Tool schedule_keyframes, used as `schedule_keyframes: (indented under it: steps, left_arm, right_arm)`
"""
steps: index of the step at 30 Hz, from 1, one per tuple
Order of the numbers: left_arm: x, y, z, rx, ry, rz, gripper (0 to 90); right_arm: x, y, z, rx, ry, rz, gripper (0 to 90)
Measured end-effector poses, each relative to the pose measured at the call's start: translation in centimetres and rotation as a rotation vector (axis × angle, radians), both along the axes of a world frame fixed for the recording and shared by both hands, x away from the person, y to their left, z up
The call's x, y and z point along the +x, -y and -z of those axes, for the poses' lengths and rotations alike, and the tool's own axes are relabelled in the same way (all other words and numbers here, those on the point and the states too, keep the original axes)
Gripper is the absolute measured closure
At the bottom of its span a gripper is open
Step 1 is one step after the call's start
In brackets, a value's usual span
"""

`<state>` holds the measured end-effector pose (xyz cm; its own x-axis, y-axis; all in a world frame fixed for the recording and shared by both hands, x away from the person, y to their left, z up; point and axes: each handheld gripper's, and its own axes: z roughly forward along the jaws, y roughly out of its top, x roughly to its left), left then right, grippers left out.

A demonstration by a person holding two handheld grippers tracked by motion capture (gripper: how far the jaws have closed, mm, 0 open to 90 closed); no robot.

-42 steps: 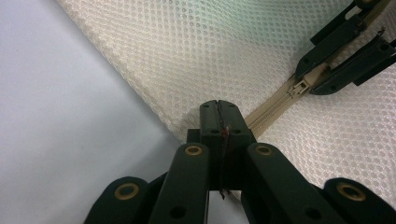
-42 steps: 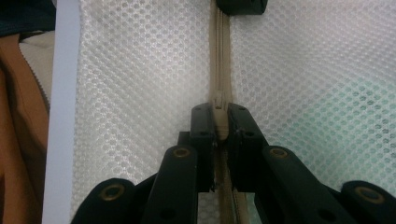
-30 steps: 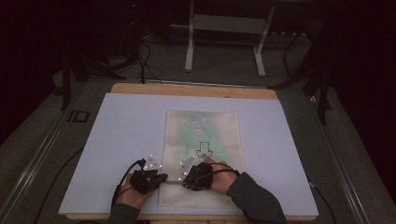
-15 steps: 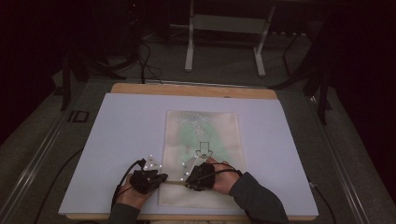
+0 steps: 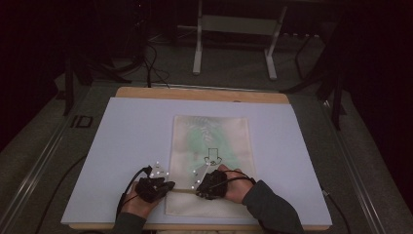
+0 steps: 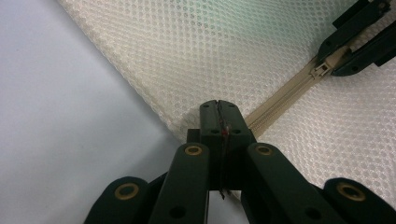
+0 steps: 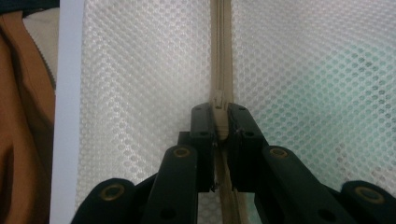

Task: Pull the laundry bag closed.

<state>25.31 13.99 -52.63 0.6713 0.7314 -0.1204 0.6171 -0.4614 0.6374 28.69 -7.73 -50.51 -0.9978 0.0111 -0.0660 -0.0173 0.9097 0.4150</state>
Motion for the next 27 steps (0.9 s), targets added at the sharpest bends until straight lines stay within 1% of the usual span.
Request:
schedule_keyframes:
  steps: [12, 27]
  left_arm:
    - [0.0, 0.0, 0.0, -0.001, 0.002, 0.0, 89.2]
    - [0.0, 0.0, 0.0, -0.001, 0.0, -0.001, 89.2]
  right_arm:
    - [0.0, 0.5, -0.1, 0.004, -0.002, 0.002, 82.2]
    - [0.1, 1.2, -0.2, -0.003, -0.013, 0.008, 82.2]
